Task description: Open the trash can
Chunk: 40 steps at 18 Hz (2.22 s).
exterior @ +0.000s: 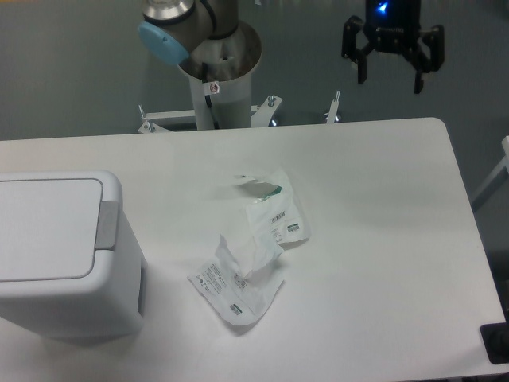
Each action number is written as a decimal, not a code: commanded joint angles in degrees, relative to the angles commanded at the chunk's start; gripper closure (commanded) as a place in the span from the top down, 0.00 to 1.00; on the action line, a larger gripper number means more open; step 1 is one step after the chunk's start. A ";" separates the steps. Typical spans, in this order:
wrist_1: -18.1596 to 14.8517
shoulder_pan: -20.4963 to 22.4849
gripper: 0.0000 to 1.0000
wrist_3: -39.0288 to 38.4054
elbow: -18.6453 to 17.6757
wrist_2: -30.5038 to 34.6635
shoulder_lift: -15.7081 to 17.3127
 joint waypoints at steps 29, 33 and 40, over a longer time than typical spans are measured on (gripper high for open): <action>15.89 -35.41 1.00 -83.04 9.04 -4.22 -12.65; 16.79 -38.14 1.00 -89.54 9.58 -4.48 -14.15; 16.88 -41.30 1.00 -93.78 9.31 -4.75 -15.73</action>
